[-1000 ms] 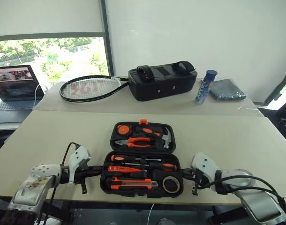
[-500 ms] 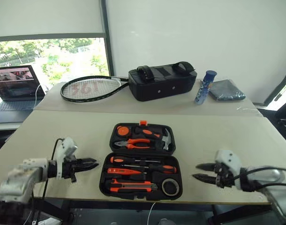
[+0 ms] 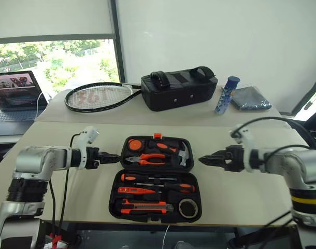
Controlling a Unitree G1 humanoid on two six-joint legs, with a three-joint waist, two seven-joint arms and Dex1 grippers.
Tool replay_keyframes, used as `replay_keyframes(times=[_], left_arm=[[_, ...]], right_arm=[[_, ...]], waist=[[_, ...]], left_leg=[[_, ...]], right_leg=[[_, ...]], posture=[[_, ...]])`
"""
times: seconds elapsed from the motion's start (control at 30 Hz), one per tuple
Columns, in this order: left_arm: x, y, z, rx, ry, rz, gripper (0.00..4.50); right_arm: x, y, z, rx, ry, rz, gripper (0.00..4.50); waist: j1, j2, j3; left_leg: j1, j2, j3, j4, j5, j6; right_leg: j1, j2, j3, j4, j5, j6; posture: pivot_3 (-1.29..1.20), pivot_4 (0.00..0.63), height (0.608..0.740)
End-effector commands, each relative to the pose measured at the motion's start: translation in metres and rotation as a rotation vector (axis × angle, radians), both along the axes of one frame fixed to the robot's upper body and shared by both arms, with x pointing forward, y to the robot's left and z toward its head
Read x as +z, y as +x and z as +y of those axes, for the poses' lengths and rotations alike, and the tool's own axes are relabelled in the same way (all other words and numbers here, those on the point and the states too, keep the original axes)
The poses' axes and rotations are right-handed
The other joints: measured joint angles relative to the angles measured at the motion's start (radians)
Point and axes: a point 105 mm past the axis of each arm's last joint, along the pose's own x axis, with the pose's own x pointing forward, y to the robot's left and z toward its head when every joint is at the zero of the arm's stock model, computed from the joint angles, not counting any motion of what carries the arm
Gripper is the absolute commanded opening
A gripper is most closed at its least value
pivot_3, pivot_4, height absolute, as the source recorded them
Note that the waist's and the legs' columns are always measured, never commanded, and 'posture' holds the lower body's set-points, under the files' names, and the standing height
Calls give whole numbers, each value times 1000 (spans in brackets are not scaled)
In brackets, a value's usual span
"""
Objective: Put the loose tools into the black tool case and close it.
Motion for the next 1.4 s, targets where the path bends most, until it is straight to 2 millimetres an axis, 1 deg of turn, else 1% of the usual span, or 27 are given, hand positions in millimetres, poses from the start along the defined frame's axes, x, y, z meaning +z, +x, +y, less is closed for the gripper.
replay_keyframes(times=[0.03,0.13,0.27,0.33,0.37,0.43,0.47,0.6,0.63,0.67,0.7,0.73,0.77,0.93,1.03,1.1,1.2,1.27,1.3,1.33,1.37,1.4], left_arm=[[6,9,-9,45,52,-1,3648],[1,9,-14,34,75,27,3648],[-5,17,-17,61,78,28,3648],[-8,18,-19,67,83,32,3141],[-8,19,-19,70,84,33,2947],[-9,20,-20,75,85,35,2261],[-9,20,-21,79,83,37,1807],[-12,19,-19,85,94,48,618],[-12,19,-19,85,100,51,220],[-13,19,-18,83,107,53,10],[-14,18,-18,79,111,55,0],[-14,18,-18,79,112,56,0],[-15,18,-18,79,117,58,0],[-17,20,-21,71,111,64,0],[-16,25,-22,84,99,24,0],[-6,33,-22,119,46,-46,0],[8,38,-23,140,-41,-133,0],[25,34,-26,112,-147,-210,0],[37,31,-27,87,-209,-278,0],[45,29,-27,73,-246,-328,0],[49,26,-24,64,-261,-369,0],[51,24,-23,60,-266,-393,0]], right_arm=[[0,7,9,-35,-65,41,4500],[-2,14,16,-57,-66,47,4500],[-9,23,19,-88,-104,46,4500],[-13,25,19,-97,-118,63,3999],[-15,25,19,-100,-123,69,3819],[-19,25,18,-111,-134,83,3168],[-20,25,17,-110,-140,86,2740],[-26,26,17,-112,-161,99,1498],[-28,26,17,-113,-165,102,1084],[-29,26,17,-112,-168,105,725],[-30,27,18,-111,-171,108,388],[-31,27,19,-110,-173,112,143],[-32,27,20,-110,-172,122,57],[-37,38,22,-144,-170,162,57],[-34,43,23,-149,-169,149,57],[-23,50,25,-163,-133,67,57],[-11,50,28,-134,-92,-33,57],[0,45,30,-95,-61,-141,57],[9,42,31,-74,-41,-224,57],[16,39,31,-56,-25,-285,57],[25,34,35,-29,24,-352,57],[30,31,36,-14,56,-393,57]], waist=[[3,0,0],[3,0,0],[4,0,0],[4,0,0],[3,0,0],[3,0,0],[2,0,0],[5,0,0],[5,1,0],[5,1,0],[4,1,0],[3,0,0],[2,1,-1],[-6,1,-1],[-15,1,-1],[-14,1,-2],[-13,1,-2],[-13,1,-2],[-14,1,-1],[-15,1,-1],[-15,1,-1],[-16,0,0]], left_leg=[[0,0,0,0,0,0],[0,-1,0,0,0,0],[0,-1,0,0,0,0],[0,-1,0,0,0,0],[0,-2,0,0,0,0],[0,-2,0,0,0,0],[0,-2,0,0,0,0],[2,-2,-1,0,0,0],[2,-2,-1,0,0,-1],[2,-3,-1,0,0,-1],[3,-3,-1,0,0,-1],[3,-3,-1,0,1,-1],[4,-3,-1,0,1,-1],[8,-3,-1,0,1,-2],[8,-3,-1,0,4,-3],[8,-4,-1,0,6,-2],[6,-4,-1,0,9,-1],[4,-4,-1,0,9,-1],[2,-4,-1,0,9,-1],[-1,-4,-2,0,9,-1],[-4,-4,-2,0,9,-1],[-7,-4,-2,0,9,-1]], right_leg=[[0,-1,0,0,0,0],[0,-1,0,0,0,0],[0,-1,0,0,0,0],[0,-1,0,0,0,0],[0,-2,0,0,0,0],[0,-1,0,0,0,0],[0,-2,0,0,0,0],[2,-2,-1,1,0,0],[2,-2,-1,0,0,1],[3,-3,0,1,0,1],[3,-3,0,1,0,1],[3,-3,0,1,0,1],[4,-3,0,1,0,1],[7,-3,0,1,1,2],[8,-2,1,1,0,8],[8,-3,1,1,1,9],[7,-3,1,-1,5,11],[5,-3,1,-1,6,12],[3,-3,1,-2,6,12],[1,-3,1,-2,6,12],[-1,-3,1,-4,7,11],[-3,-3,1,-4,10,6]], posture=[[0,150,740],[0,150,740],[0,150,740],[0,150,740],[0,150,740],[0,150,740],[0,150,740],[0,150,740],[0,150,740],[0,150,740],[0,150,740],[0,150,740],[0,150,740],[0,150,740],[0,150,740],[0,150,740],[0,150,740],[0,150,740],[0,150,740],[0,150,740],[0,150,740],[0,150,740]])
